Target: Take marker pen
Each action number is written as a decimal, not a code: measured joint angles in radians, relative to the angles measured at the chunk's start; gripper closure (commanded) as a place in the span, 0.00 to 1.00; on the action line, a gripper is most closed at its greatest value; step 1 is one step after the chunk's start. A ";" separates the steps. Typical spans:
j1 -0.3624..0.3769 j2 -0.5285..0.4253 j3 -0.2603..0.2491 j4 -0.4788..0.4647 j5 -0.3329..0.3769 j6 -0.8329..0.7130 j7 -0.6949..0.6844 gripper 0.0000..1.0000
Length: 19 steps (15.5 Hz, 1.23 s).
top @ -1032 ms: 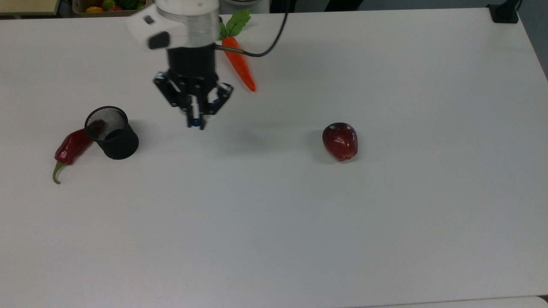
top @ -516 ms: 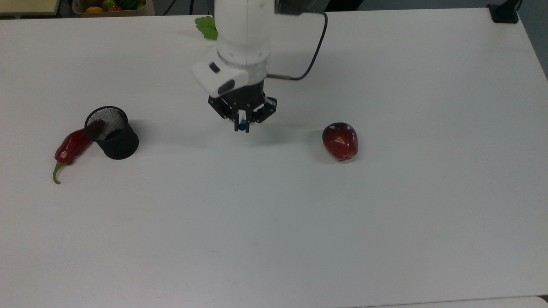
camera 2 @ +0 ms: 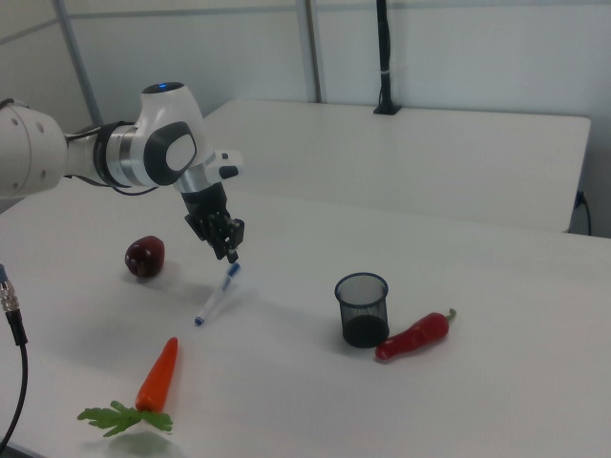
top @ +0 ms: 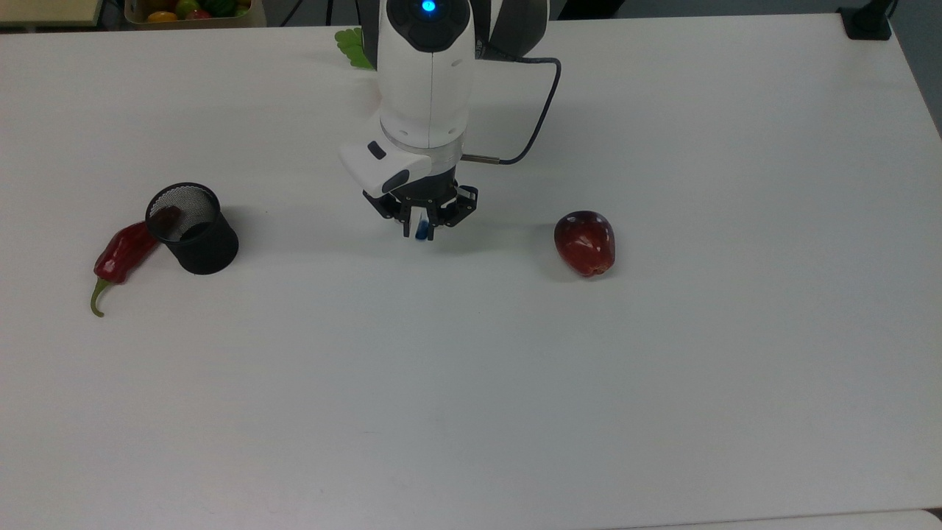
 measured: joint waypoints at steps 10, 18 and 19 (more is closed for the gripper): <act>0.000 -0.059 0.000 0.024 -0.003 -0.045 -0.005 0.00; -0.001 -0.305 -0.003 0.031 -0.002 -0.395 -0.179 0.00; -0.001 -0.332 -0.004 0.031 -0.002 -0.428 -0.185 0.00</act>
